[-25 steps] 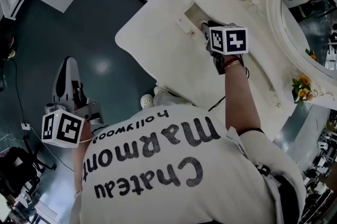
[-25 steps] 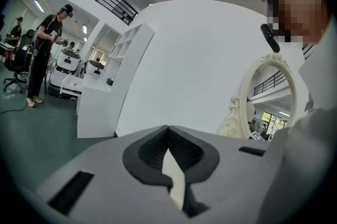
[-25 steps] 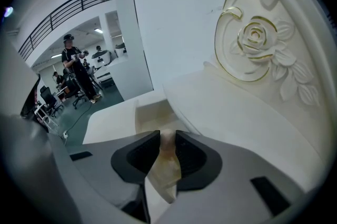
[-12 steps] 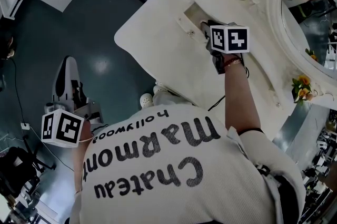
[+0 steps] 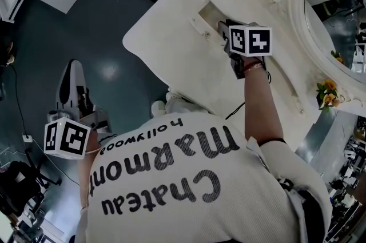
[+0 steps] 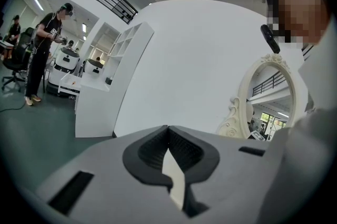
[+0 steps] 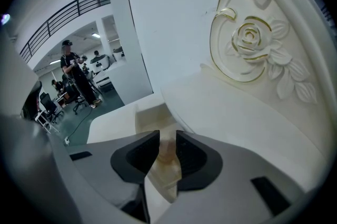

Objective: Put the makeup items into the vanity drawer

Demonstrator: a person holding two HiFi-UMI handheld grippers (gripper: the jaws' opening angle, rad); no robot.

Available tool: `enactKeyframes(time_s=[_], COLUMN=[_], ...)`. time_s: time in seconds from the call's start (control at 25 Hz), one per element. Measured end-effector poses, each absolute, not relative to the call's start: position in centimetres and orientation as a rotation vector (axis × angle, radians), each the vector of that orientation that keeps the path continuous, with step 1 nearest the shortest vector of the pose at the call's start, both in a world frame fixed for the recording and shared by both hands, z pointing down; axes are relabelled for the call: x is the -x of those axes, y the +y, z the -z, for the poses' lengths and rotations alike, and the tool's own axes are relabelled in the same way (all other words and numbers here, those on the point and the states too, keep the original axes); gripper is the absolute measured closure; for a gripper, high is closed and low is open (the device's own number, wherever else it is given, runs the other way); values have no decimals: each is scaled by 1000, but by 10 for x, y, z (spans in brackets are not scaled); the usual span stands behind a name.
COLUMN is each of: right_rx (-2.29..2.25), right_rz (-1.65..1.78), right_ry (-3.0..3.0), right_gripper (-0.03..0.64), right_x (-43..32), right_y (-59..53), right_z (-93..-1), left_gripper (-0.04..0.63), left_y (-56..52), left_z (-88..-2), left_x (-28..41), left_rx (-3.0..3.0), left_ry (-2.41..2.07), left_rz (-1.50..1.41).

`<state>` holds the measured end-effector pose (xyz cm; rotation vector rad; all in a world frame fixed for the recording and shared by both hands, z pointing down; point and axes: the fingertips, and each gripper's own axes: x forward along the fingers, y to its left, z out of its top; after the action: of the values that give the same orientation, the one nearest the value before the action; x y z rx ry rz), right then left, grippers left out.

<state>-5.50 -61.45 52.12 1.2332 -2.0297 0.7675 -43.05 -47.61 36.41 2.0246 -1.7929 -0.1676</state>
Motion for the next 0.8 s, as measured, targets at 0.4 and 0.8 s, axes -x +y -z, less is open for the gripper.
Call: enactKeyframes(time_s=[0.4, 0.8], right_rx=[-1264, -1331], right_rz=[-770, -767], right_ry=[-2003, -1994], right_gripper=[502, 502], right_x=[48, 45], right_y=[-611, -600], right_z=[-520, -510], left_gripper=[586, 587], left_y=[-476, -470], left_z=[-363, -356], left_x=[432, 437], left_rx=[-2037, -2067], left_ry=[-1785, -1769], left_rz=[180, 200])
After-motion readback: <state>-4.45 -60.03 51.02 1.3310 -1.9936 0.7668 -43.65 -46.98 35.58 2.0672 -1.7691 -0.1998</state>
